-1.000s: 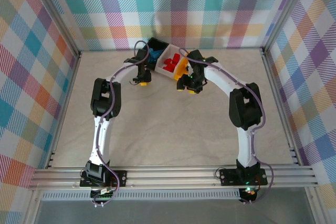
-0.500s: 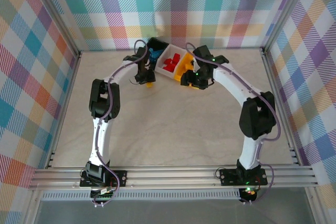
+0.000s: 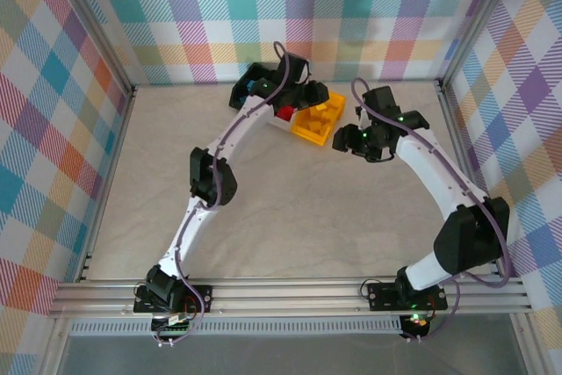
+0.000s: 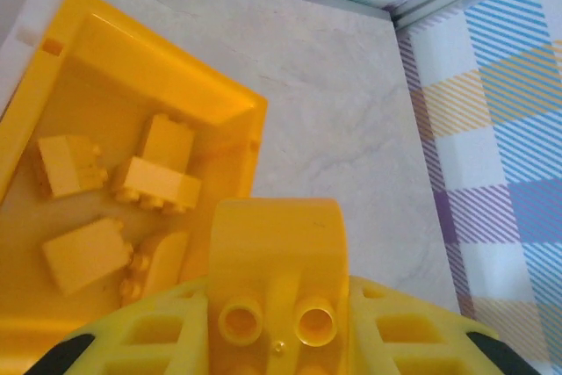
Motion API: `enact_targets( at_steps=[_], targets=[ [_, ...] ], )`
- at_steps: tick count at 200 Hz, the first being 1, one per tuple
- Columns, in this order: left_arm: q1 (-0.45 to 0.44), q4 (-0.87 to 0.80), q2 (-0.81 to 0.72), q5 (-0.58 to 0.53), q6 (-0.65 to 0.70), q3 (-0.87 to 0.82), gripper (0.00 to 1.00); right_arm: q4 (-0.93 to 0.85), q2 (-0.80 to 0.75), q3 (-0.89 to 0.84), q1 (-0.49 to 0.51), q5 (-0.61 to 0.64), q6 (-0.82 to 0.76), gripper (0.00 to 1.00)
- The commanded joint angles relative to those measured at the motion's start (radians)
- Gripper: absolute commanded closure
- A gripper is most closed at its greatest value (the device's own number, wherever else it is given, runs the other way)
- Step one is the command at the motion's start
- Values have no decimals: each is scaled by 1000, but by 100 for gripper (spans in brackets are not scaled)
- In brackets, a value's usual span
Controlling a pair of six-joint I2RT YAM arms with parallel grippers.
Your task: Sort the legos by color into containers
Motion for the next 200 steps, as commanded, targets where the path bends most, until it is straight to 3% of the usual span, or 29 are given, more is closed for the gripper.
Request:
enact_targets(
  at_steps=[1,44,91,125,146,185,200],
  targets=[
    [30,40,87,-2,-64,24,60,11,-66,-43,-5,-2,9,40],
    [30,127,118,21,-82,23,26,12,-139,-111,-6,1,17,40],
    [33,61,37,34,-26,23,22,55,-156,-147,-21,2,29,40],
    [34,-122,-141,-69,136,-35,18,156,-102,-135,-92,-51,8,36],
    [45,-171,-319,-157,217,-236,15,280,-89,-170,-163,-78,-76,33],
    [134,-42,-789,-305,233,-890,8,618,-162,-410,-304,-74,-359,21],
    [188,-20,-935,-400,205,-1113,0,746,-178,-504,-355,-79,-437,19]
  ],
)
